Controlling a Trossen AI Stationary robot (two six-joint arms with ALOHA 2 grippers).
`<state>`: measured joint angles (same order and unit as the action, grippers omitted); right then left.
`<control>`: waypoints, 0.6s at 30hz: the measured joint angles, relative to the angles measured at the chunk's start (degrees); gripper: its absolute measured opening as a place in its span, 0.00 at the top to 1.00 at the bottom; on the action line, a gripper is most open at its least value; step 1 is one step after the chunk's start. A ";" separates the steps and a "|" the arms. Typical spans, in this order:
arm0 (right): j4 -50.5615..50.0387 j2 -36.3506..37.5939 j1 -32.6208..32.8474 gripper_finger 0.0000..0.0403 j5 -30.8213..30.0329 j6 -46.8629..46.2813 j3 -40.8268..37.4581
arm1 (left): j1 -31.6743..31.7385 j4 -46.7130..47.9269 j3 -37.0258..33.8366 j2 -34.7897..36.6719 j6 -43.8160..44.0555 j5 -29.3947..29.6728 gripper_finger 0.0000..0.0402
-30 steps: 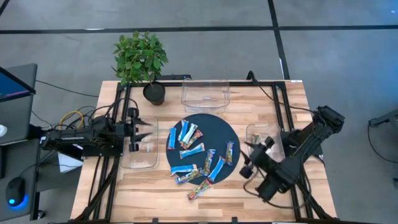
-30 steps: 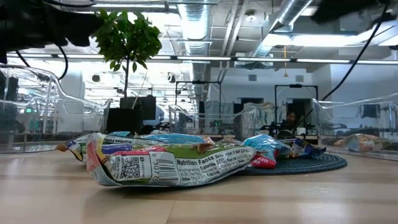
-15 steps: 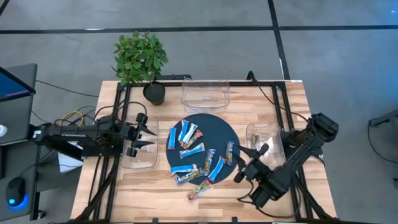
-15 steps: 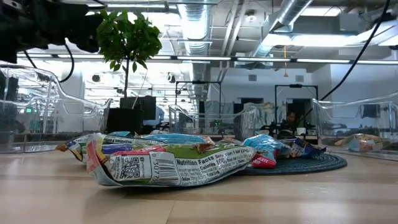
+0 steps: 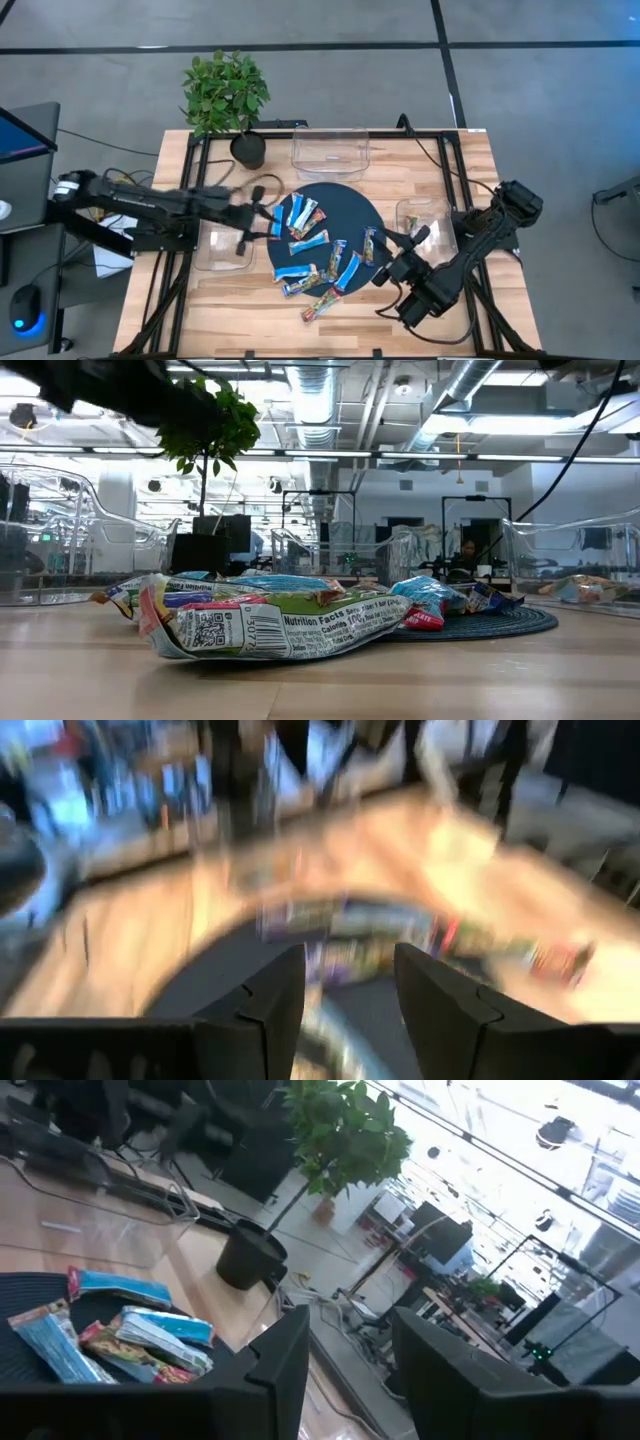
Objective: Pick and place Granola Bars by type
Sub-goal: Put the red granola bar into the left transparent bin
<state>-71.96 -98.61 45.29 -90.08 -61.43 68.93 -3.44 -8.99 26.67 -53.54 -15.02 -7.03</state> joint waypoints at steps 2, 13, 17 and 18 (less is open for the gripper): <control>0.00 0.00 0.93 0.66 0.02 0.00 0.00 | 0.00 5.17 4.51 -5.77 -0.16 1.53 0.62; 0.38 0.02 7.15 0.67 0.06 -0.46 0.00 | 1.76 22.86 28.23 -34.54 -0.16 4.87 0.62; 0.42 0.04 8.54 0.67 0.08 -0.62 0.00 | 3.71 28.44 35.38 -42.54 -0.32 4.87 0.62; 0.45 0.04 8.76 0.67 0.10 -0.62 0.00 | 4.23 29.13 36.52 -44.08 -0.33 4.87 0.62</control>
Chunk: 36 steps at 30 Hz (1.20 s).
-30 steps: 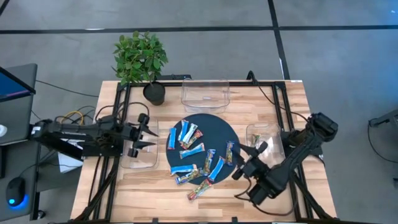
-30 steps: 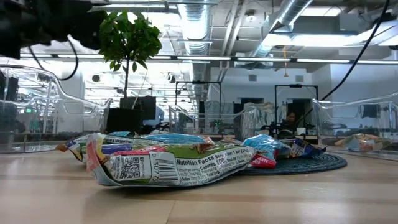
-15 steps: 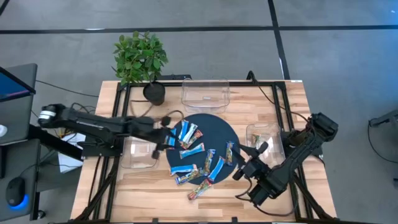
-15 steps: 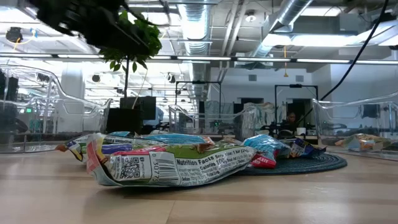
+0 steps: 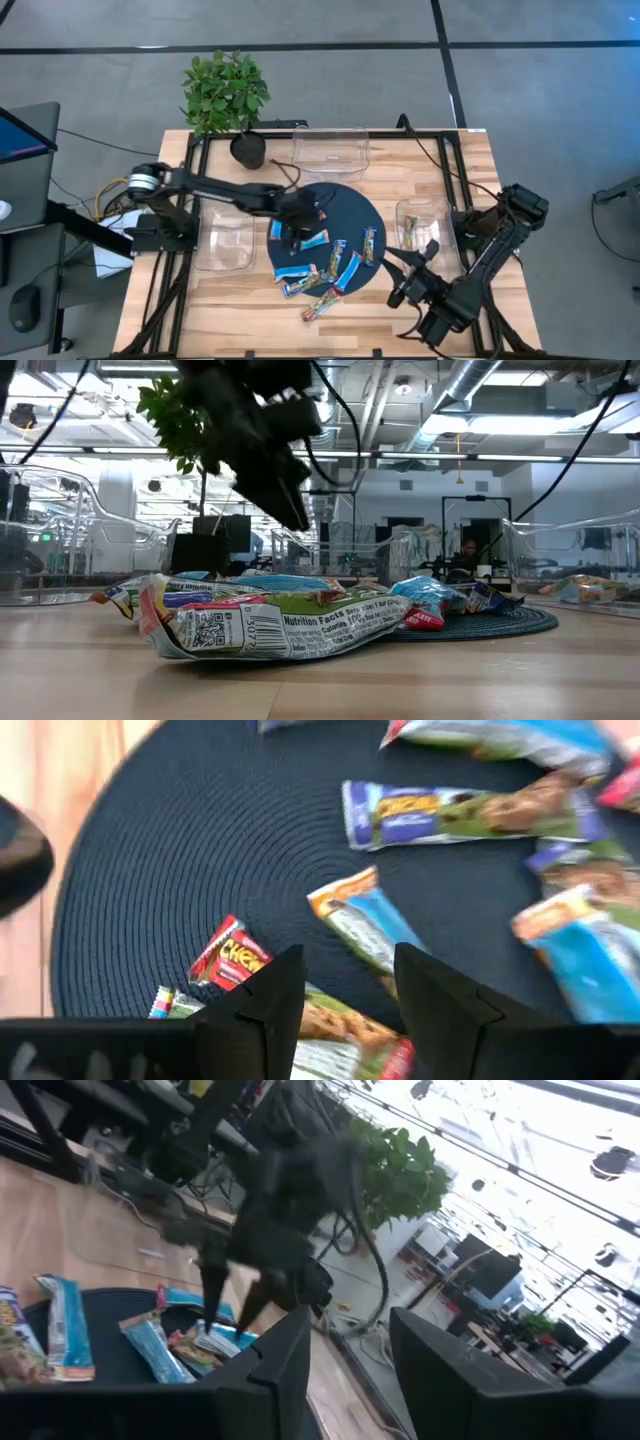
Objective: Pick and place Granola Bars by type
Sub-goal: Put the red granola bar into the left transparent bin
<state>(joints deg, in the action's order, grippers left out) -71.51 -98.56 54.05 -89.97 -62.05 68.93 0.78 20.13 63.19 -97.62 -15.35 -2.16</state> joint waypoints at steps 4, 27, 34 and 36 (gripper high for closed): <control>0.24 0.00 0.59 0.68 0.02 -0.06 0.00 | 2.47 0.24 2.09 -4.82 -0.02 0.03 0.62; 1.71 0.00 0.58 0.70 1.36 -1.02 0.00 | 6.72 1.84 2.54 -7.50 5.51 -3.95 0.62; 1.71 0.00 0.58 0.70 1.36 -1.00 0.00 | 6.72 0.74 0.31 -7.50 5.53 -3.65 0.62; 1.71 0.00 0.58 0.70 1.36 -1.00 0.00 | 6.72 0.75 0.29 -7.52 5.64 -3.55 0.62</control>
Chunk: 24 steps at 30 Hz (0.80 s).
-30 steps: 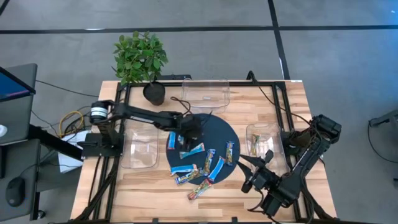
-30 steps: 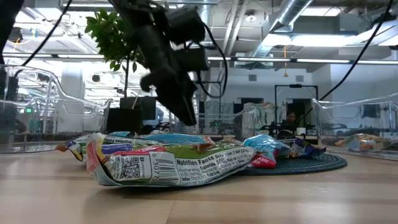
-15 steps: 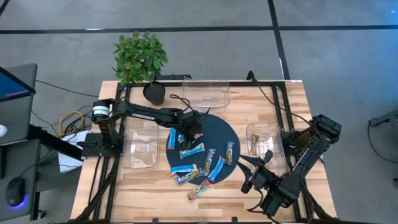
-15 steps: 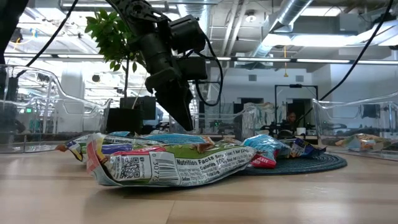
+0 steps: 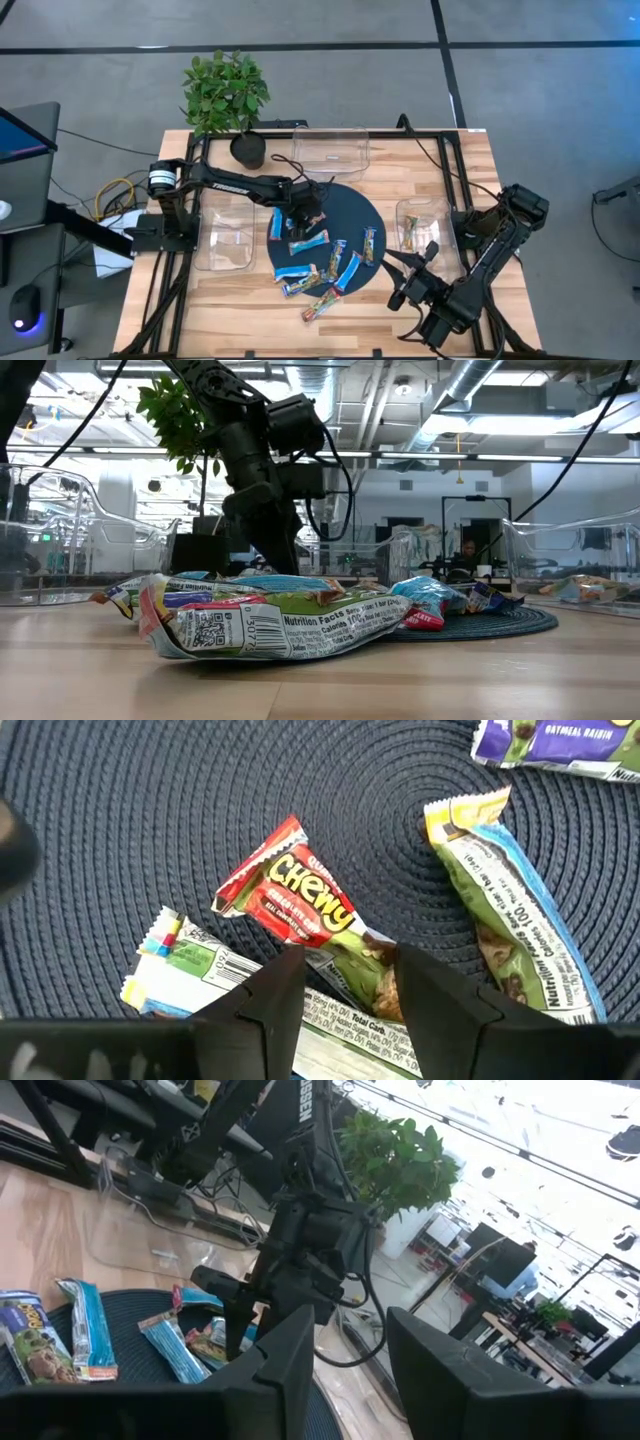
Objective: Pick and place Granola Bars by type
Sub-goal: Put the red granola bar into the left transparent bin
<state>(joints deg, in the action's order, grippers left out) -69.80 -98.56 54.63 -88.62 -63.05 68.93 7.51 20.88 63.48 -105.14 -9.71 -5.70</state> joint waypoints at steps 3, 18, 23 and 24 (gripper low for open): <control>0.00 0.00 0.00 0.70 0.00 0.00 0.00 | 0.00 0.08 0.00 0.00 0.30 0.01 0.62; 0.02 0.04 -0.14 0.70 0.28 0.02 -0.02 | -0.48 -2.05 0.37 -3.65 0.55 -2.18 0.62; 0.00 0.04 -0.39 0.70 1.03 0.04 -0.02 | -0.50 -1.25 0.82 -3.76 0.12 -1.67 0.62; 0.00 0.04 -0.39 0.70 1.36 0.05 -0.02 | -0.50 -1.07 0.96 -3.80 0.11 -1.54 0.62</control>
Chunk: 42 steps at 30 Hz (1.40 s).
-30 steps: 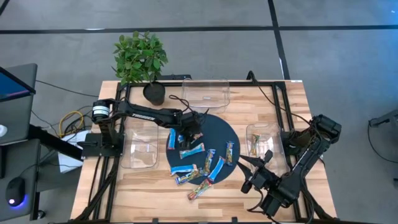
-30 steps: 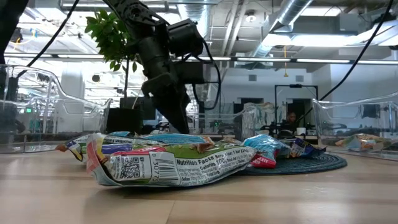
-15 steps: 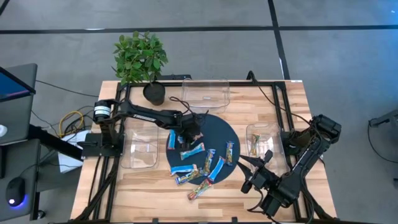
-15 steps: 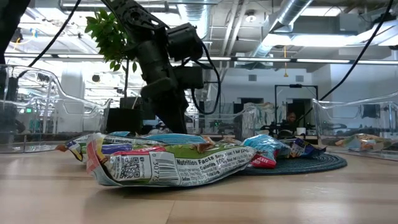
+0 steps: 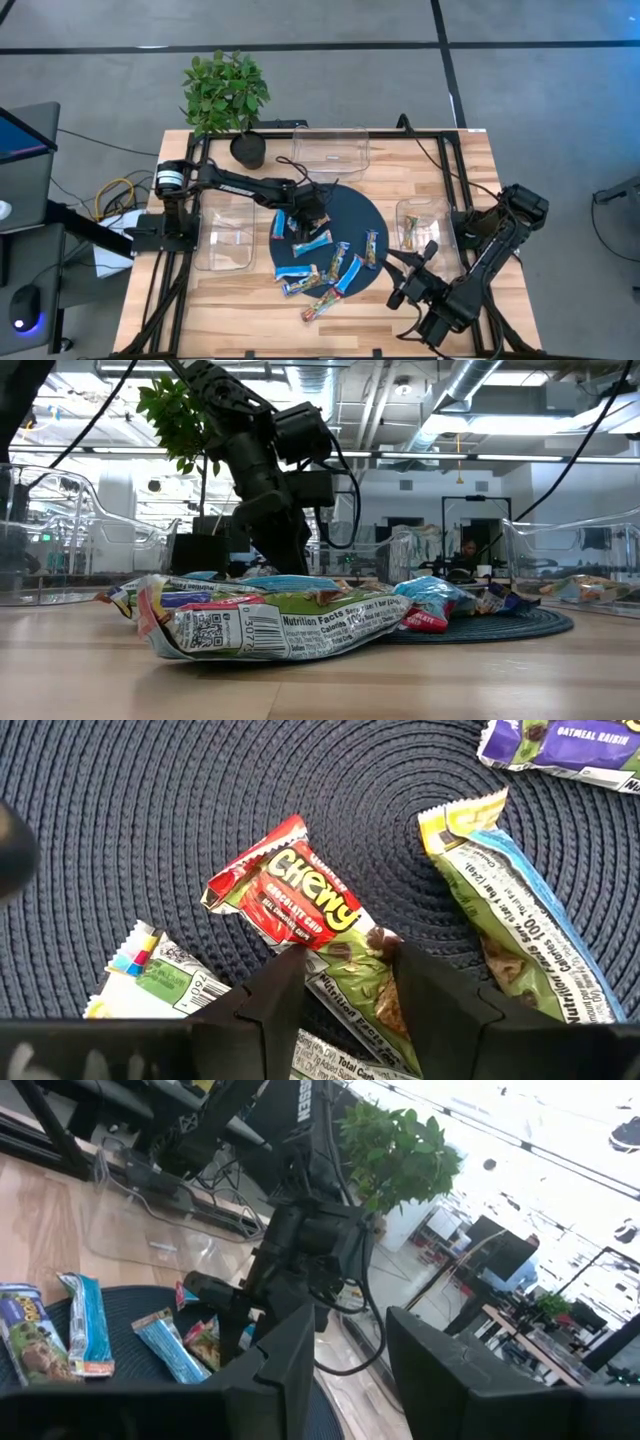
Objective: Pick and place Granola Bars by type
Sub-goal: Put the red granola bar into the left transparent bin
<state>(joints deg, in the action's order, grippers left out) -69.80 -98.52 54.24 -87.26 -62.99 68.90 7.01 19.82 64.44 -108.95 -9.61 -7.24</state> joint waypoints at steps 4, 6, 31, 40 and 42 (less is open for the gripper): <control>-0.02 0.00 0.39 0.70 0.33 0.09 0.00 | 0.00 1.13 0.85 -0.11 0.00 0.17 0.62; 0.00 0.00 0.83 0.70 0.30 0.45 0.00 | 0.00 1.77 1.16 -0.15 0.00 0.52 0.63; 0.87 0.00 5.26 0.70 -1.31 0.56 0.00 | 0.07 3.56 1.49 -0.07 -0.24 1.92 0.88; 0.87 -0.02 5.27 0.70 -1.24 0.62 0.00 | 0.02 9.26 5.21 -0.44 -1.60 2.80 0.88; 0.87 -0.02 5.25 0.70 -1.16 0.62 0.00 | 0.02 10.09 5.98 -0.44 -1.64 3.46 0.88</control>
<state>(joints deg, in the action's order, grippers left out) -68.93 -98.54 59.48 -88.42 -62.37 68.90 7.03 29.90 70.43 -109.38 -11.25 -3.78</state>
